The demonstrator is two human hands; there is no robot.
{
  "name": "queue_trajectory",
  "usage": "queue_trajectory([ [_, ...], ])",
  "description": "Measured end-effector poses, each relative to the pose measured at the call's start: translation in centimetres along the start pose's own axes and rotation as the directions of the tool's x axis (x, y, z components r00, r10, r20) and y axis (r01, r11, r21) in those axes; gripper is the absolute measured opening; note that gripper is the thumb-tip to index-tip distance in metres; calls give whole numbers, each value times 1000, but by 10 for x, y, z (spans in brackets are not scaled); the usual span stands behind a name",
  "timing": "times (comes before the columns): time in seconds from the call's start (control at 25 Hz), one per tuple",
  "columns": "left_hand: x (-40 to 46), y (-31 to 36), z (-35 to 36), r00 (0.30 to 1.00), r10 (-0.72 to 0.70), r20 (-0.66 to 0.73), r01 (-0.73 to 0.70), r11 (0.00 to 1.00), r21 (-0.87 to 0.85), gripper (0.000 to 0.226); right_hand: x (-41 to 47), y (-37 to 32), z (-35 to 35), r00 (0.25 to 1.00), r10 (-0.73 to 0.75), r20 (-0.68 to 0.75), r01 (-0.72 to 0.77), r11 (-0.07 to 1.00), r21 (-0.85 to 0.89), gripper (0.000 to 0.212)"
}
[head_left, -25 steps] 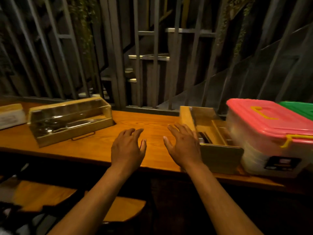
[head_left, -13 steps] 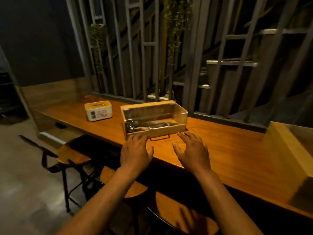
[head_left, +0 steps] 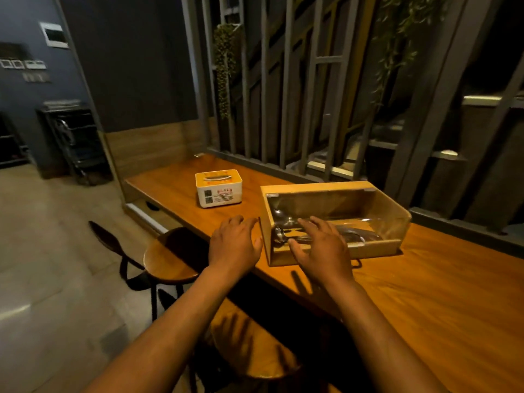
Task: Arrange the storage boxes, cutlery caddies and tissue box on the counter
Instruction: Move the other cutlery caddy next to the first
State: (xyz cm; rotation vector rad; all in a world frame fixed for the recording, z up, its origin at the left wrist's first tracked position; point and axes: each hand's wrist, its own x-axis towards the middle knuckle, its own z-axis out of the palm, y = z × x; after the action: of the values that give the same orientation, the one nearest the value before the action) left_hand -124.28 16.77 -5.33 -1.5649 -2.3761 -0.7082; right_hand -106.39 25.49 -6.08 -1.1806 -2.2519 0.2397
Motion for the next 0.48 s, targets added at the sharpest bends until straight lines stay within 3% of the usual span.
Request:
queue_trajectory([
  [0.28,121,-53,46,994,108,26,-107,994,-24,45,63,-44,62,993,115,-13,-114,963,-244,79],
  [0.4,160,-46,65,986,99,133,-61,963,-264,48,60,-43,71,984,140,-106,-166,938,-303,67],
  [0.48,173,-29,76,956,73,284,73,879,-472,54,48,-34,63,980,97,-176,-147,943,-299,60],
])
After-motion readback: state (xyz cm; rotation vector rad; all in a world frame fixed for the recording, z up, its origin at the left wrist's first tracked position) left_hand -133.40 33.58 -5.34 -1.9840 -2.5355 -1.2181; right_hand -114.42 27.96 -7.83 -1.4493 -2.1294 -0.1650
